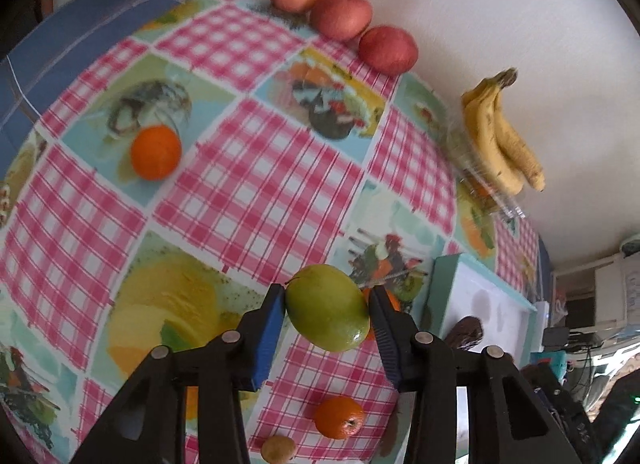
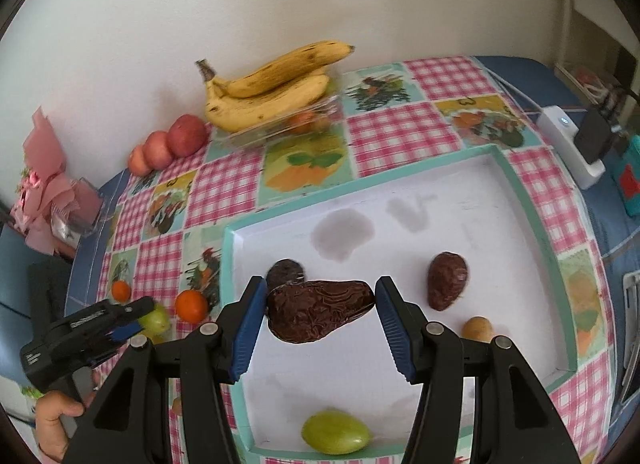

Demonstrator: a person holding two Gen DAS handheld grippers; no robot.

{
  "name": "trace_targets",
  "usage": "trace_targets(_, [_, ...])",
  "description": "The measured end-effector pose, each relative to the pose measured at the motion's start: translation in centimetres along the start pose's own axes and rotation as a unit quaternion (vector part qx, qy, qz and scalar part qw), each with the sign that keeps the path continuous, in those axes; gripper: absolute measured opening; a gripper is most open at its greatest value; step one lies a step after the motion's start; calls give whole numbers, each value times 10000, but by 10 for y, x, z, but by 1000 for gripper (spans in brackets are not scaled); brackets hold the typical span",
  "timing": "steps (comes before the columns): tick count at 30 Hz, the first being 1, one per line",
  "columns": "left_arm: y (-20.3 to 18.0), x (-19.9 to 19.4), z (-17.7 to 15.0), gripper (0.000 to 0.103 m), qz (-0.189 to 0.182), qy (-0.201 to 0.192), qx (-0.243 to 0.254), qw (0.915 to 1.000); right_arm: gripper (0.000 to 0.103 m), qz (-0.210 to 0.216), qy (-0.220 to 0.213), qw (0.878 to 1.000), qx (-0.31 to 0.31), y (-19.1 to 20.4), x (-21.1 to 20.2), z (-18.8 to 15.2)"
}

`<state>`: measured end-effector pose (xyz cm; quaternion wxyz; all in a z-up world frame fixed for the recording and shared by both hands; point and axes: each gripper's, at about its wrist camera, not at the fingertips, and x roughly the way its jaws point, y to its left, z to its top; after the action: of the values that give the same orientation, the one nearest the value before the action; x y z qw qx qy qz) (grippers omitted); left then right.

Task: Organize fruits
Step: 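Carry the date and guava over the white tray with both tools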

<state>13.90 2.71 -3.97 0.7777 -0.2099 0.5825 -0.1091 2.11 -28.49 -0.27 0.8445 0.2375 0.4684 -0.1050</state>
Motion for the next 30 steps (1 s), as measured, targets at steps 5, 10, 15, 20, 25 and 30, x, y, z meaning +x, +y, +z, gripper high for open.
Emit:
trace_targets(5, [-20, -20, -1, 46, -110, -261, 247, 9993, 58, -212, -29, 9993, 317, -25, -6, 2])
trace_targets(10, [-50, -24, -13, 46, -224, -290, 651, 9972, 58, -470, -35, 9969, 623, -50, -7, 4])
trace_targets(15, [-84, -19, -33, 46, -339, -128, 1132, 9929, 58, -676, -43, 9928, 992, -79, -9, 3])
trace_targets(20, [-117, -1, -57, 46, -302, 151, 1698, 9849, 58, -792, -94, 9895, 1208, -98, -9, 2])
trace_targets(25, [-146, 19, -84, 46, -243, 458, 2217, 9737, 58, -938, -37, 9878, 1239, -106, -5, 1])
trace_targets(30, [-156, 37, -99, 46, -59, 637, 2453, 9673, 58, -1031, -71, 9871, 1221, -111, -5, 1])
